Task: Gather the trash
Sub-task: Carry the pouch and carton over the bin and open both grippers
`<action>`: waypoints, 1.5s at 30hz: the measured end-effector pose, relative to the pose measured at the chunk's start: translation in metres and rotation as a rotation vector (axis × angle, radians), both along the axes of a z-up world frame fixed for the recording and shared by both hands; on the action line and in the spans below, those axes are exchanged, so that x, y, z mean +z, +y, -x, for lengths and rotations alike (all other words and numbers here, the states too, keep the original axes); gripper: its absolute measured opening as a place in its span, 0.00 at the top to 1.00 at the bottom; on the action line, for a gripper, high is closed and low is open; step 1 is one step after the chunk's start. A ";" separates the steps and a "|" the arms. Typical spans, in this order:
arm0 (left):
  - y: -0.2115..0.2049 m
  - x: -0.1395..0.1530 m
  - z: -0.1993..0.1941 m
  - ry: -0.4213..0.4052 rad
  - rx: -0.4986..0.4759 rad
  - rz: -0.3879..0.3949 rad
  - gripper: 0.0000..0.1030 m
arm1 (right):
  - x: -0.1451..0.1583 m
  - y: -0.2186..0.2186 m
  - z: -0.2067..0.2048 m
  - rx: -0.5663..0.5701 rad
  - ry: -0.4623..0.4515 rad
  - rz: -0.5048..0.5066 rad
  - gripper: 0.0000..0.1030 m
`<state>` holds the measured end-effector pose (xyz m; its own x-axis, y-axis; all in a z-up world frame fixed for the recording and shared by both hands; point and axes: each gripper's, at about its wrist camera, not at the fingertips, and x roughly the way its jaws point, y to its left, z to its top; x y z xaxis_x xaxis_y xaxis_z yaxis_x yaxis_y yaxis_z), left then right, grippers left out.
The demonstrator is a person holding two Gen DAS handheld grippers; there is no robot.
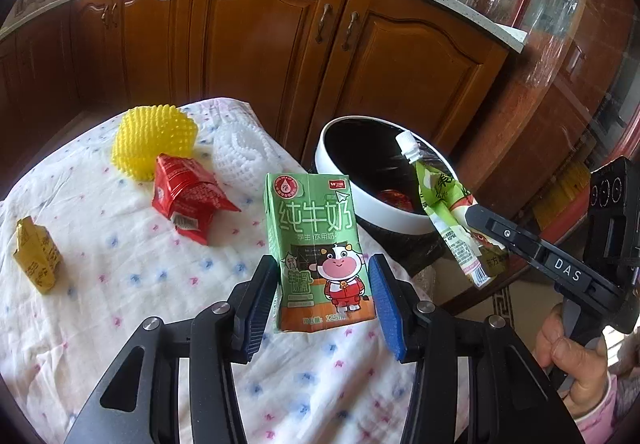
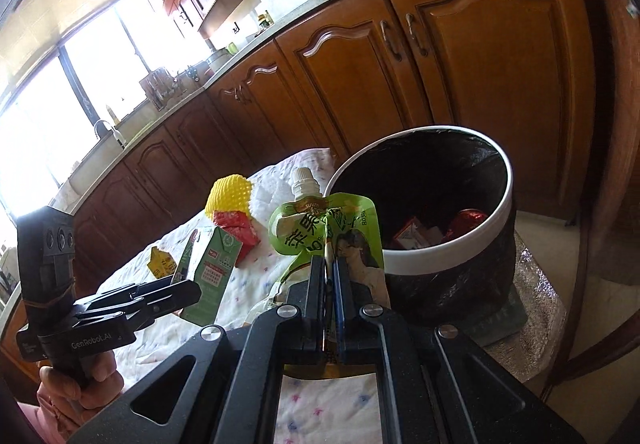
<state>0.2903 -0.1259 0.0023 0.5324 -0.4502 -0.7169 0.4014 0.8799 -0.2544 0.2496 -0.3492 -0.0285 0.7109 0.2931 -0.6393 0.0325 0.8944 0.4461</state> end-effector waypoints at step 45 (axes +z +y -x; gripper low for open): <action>-0.129 -0.029 -0.130 0.034 -0.099 -0.127 0.50 | -0.034 -0.071 -0.087 -0.114 0.096 0.019 0.47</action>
